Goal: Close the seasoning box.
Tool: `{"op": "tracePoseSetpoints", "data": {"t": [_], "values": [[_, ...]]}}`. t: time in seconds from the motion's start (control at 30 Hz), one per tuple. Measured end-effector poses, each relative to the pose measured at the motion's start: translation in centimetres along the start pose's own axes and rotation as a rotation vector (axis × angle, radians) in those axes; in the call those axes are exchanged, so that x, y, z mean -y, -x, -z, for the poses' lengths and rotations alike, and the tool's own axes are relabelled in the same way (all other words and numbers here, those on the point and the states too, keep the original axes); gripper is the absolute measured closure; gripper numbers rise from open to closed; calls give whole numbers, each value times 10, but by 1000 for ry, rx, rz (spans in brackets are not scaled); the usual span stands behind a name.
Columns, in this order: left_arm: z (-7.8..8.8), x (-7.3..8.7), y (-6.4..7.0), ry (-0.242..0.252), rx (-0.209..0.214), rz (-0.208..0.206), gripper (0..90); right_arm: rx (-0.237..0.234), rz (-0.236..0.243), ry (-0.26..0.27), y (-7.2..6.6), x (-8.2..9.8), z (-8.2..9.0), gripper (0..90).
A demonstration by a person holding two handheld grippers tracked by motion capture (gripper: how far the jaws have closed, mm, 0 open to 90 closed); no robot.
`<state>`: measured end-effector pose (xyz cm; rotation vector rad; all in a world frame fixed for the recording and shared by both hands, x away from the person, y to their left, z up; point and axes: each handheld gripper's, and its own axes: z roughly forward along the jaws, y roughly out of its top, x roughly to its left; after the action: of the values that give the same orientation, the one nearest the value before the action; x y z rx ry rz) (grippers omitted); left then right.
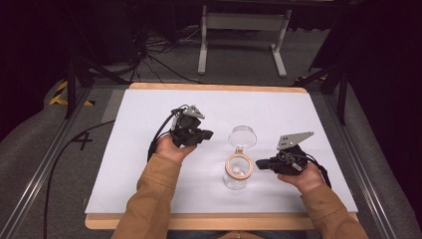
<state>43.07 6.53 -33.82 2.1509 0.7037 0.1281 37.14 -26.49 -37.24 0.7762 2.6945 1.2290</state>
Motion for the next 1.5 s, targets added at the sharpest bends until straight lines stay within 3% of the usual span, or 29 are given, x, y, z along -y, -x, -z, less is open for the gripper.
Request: {"op": "tracePoseSetpoints", "data": {"t": [0.17,0.23,0.43,0.53,0.67,0.8,1.0,1.33,1.5], "values": [[-6,-3,-2,28,45,-9,897,-12,13,51,-5,-3,10,891],[-9,-4,-2,37,94,-34,896,-28,23,80,-9,-4,13,891],[-19,-13,-2,56,120,-53,894,-39,66,155,-23,-7,13,892],[-26,-16,-2,72,129,-54,886,-35,66,180,-28,-8,11,893],[-32,-16,-6,126,157,-8,882,-21,58,210,-32,-9,8,893],[-38,-13,-7,132,159,15,887,-9,45,231,-32,-11,6,892],[-38,-15,0,133,180,-36,885,-3,20,265,-28,-12,6,892],[-36,-15,6,134,178,-63,883,-11,11,286,-27,-14,7,892],[-31,-15,10,111,185,-81,882,-8,12,299,-27,-16,12,892]]}}
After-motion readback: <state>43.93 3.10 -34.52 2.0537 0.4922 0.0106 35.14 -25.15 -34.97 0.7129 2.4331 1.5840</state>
